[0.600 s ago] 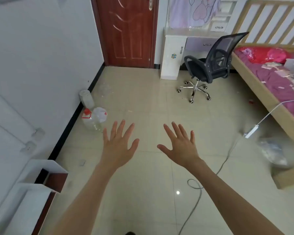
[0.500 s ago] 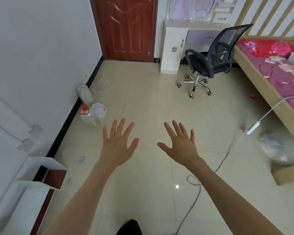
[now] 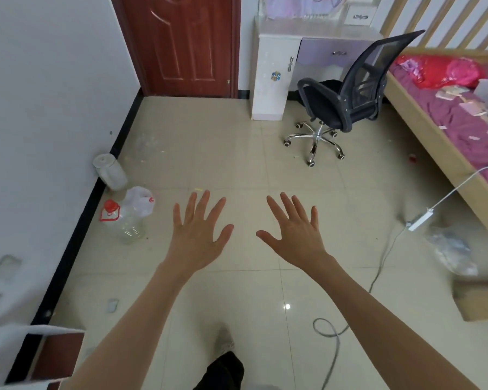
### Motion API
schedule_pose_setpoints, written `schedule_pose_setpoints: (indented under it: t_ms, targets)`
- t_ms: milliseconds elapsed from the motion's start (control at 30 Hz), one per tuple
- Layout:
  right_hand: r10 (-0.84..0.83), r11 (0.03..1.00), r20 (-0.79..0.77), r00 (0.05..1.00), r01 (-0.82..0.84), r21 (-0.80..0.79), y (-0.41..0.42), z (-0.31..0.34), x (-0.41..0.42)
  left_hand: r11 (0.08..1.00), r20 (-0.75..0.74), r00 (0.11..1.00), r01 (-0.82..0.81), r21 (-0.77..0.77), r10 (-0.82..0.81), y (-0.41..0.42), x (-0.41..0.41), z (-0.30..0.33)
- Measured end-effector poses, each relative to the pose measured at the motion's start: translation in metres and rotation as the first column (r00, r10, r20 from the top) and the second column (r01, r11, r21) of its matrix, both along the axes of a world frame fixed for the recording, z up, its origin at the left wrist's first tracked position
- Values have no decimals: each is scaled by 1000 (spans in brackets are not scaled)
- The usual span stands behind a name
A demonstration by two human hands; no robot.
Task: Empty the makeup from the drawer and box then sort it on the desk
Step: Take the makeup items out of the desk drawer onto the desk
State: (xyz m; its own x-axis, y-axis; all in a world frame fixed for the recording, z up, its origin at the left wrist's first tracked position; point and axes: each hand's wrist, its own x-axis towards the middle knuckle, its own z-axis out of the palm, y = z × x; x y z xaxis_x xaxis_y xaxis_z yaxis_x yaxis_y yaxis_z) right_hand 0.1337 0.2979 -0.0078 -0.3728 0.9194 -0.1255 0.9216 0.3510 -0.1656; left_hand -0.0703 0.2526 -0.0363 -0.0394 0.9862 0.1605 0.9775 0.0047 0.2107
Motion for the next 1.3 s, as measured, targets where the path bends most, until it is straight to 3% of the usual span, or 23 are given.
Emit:
schedule_pose_setpoints:
  t_ms: [533, 900, 1300]
  targets:
    - [-98, 995, -23, 995, 98, -9, 278, -7, -26, 992, -42, 994, 93, -85, -97, 287, -39, -4]
    - [-35, 999, -32, 999, 36, 34, 518, 7, -5, 996, -45, 998, 35, -79, -38, 519, -11, 20]
    - [-32, 999, 26, 999, 31, 27, 750, -18, -8, 992, -61, 996, 60, -113, -67, 755, -13, -8]
